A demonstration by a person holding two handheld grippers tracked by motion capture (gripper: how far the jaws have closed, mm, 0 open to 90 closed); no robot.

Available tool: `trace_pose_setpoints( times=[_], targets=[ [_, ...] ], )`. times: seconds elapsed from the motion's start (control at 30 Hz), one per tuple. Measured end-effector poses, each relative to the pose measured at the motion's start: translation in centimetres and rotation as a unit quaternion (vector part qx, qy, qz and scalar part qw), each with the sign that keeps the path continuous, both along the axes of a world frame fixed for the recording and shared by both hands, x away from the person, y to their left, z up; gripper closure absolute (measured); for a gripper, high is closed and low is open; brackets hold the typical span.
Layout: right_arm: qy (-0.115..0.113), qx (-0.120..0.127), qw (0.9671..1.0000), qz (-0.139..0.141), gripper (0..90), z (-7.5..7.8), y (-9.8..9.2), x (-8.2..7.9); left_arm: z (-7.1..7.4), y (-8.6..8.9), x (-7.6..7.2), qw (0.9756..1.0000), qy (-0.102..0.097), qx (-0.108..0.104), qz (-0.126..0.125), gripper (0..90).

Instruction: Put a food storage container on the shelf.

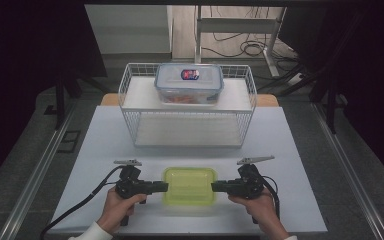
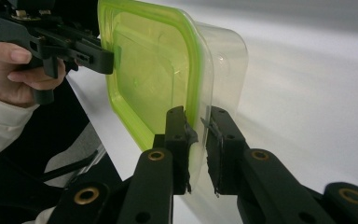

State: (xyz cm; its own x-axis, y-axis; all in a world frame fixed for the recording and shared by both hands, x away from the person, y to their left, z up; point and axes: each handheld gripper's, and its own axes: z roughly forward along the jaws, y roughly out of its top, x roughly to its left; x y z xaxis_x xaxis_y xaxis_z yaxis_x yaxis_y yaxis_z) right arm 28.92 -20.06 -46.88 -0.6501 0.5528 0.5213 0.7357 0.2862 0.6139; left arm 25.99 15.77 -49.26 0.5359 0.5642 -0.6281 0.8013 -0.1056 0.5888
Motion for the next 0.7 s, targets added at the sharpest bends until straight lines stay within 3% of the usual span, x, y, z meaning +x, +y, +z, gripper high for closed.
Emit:
trace_pose_setpoints(
  times=[0.17,0.27,0.43,0.7],
  targets=[
    [-0.019,-0.002,0.9998,0.004,78.8,0.5,0.1,-0.2,0.6,0.1,-0.2,0.9998,-0.018,0.001,0.004,79.1],
    [-0.029,0.011,0.9995,0.008,78.9,0.8,0.1,-0.2,1.0,0.3,-0.3,0.9997,-0.023,-0.005,0.005,79.3],
    [-0.041,0.008,0.9991,0.009,78.9,1.3,0.2,-0.3,1.7,0.2,-0.5,0.9992,-0.039,0.003,0.004,79.2],
    [-0.071,0.01,0.9974,0.013,78.9,2.6,0.1,-0.7,2.9,0.4,-0.8,0.9984,-0.056,-0.007,0.005,79.1]
  ],
)
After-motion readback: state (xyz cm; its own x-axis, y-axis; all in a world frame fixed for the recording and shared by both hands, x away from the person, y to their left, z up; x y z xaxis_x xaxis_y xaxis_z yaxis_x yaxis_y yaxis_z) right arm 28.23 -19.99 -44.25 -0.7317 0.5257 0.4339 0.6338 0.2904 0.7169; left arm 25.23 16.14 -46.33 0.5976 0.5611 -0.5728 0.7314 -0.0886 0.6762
